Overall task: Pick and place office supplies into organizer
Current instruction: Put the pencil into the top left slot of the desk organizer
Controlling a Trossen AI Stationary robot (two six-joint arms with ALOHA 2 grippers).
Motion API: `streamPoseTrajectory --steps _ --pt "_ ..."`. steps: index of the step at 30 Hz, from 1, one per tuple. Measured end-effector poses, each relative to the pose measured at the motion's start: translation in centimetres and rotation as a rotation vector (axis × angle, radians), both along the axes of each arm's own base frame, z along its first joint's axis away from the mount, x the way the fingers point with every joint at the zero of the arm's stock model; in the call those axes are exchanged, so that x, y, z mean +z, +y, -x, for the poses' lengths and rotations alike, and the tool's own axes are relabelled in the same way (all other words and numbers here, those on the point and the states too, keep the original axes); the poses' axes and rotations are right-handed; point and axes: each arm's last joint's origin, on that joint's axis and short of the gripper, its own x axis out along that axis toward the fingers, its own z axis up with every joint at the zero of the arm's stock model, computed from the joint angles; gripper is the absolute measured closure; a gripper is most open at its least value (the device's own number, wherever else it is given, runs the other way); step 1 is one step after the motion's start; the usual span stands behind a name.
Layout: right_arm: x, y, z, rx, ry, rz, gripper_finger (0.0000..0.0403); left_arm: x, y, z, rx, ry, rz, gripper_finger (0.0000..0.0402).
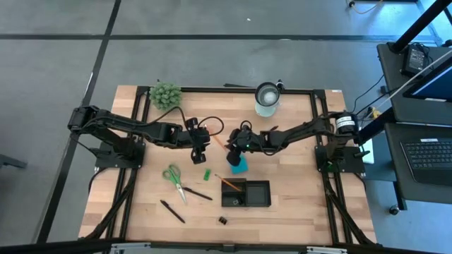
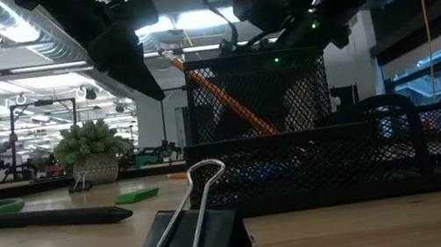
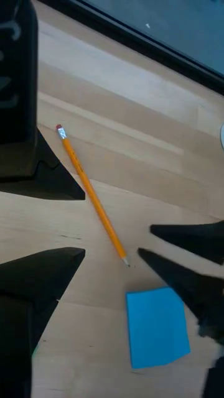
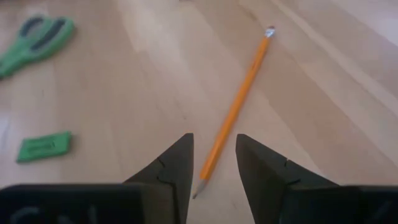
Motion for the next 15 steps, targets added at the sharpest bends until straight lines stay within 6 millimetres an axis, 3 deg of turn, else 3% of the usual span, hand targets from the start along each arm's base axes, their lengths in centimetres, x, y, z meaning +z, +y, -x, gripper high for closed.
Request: streamPoseTrajectory --steps 8,15 --pt "-2.0 0.2 -0.5 0.0 0.114 -0.017 0.0279 0.0 0.0 0.0 0.0 0.001 0.0 0.0274" --pt "-2.2 1.7 -0.3 0.074 0.149 0.006 0.0279 -0.1 0.0 0.1 -0.037 0.032 -0.03 0.0274"
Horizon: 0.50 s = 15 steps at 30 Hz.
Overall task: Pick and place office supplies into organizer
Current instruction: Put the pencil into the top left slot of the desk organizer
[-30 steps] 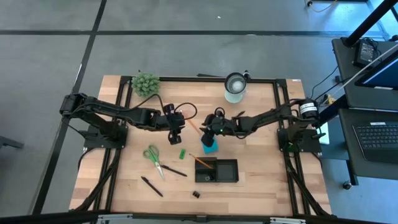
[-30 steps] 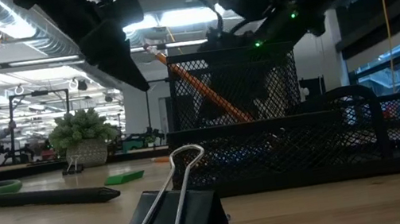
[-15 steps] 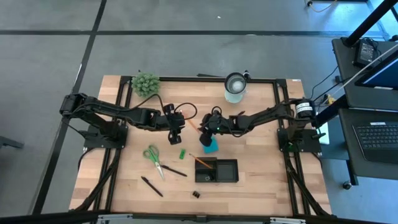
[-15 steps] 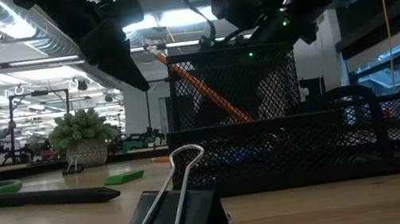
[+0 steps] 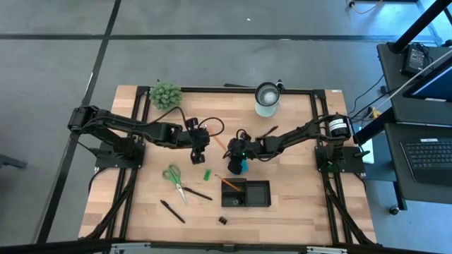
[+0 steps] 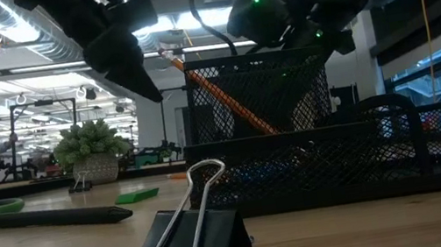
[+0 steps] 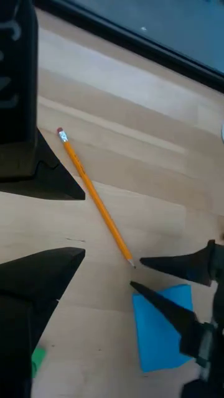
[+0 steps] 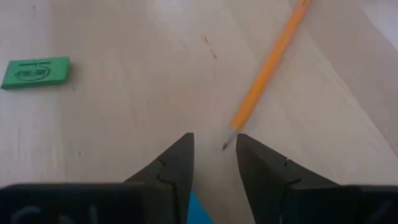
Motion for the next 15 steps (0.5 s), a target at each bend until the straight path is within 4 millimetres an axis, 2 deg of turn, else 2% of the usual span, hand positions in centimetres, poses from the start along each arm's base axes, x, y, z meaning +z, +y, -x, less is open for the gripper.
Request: streamPoseTrajectory --steps 15 --pt "0.02 -0.66 -0.1 -0.079 -0.018 0.047 0.0279 -0.21 0.01 0.28 -0.061 0.064 -0.047 0.0274"
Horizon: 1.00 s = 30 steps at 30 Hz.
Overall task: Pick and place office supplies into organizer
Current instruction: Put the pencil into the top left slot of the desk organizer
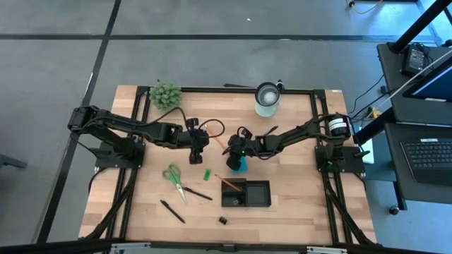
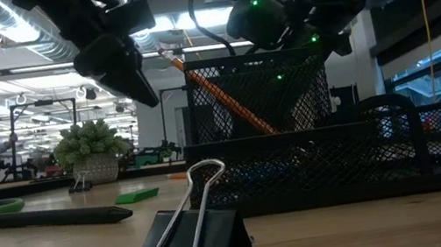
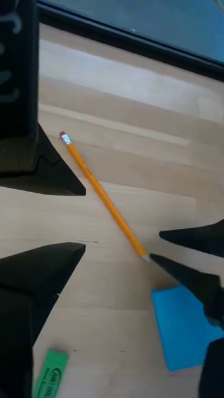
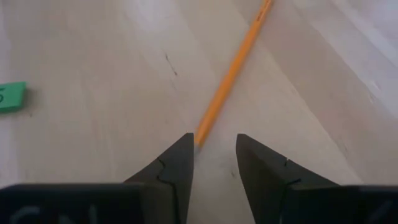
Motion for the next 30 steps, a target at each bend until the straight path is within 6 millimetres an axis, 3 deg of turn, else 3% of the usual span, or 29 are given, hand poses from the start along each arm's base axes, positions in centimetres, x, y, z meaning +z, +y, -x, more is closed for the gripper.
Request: streamPoseTrajectory --steps 22,30 --pt "-1.8 -0.4 -0.2 0.014 0.044 -0.037 0.0281 -0.1 1.1 0.2 0.023 0.028 -0.006 0.0274" --pt "-2.5 -1.1 -0.2 0.022 0.056 -0.102 0.0336 -0.1 1.1 0.2 0.018 0.031 -0.008 0.0274"
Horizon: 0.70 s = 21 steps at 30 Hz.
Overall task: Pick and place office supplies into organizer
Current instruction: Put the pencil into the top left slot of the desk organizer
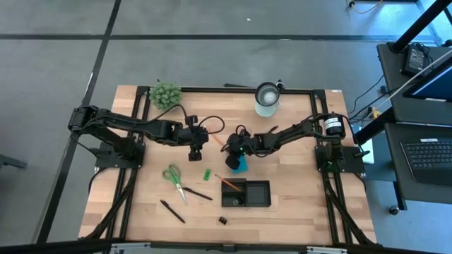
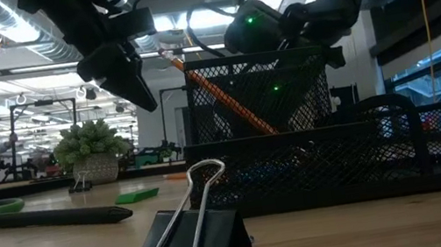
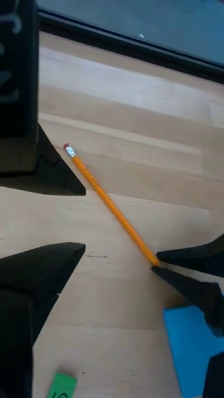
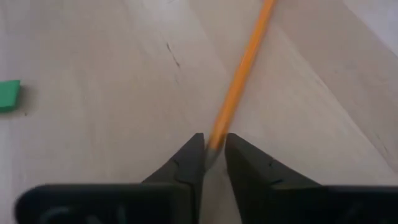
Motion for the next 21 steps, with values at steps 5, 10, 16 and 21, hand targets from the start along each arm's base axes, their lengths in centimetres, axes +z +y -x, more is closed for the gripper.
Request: streamPoseTrajectory --steps 5,10,16,21 --pt "-0.1 -0.1 0.1 0.034 0.024 0.025 0.0384 0.0 0.0 0.0 0.001 0.0 0.0 0.0274" --pt "-0.1 -0.1 0.1 0.075 0.032 0.05 0.0392 0.0 0.2 0.0 0.001 0.003 -0.004 0.0274" --pt "-0.1 0.0 0.1 0.081 0.034 0.054 0.0395 -0.4 0.9 -0.1 -0.002 0.06 -0.116 0.0274" --pt "-0.2 0.0 0.2 0.085 0.042 0.052 0.0398 -1.2 1.1 -0.5 -0.126 0.178 -0.242 0.0265"
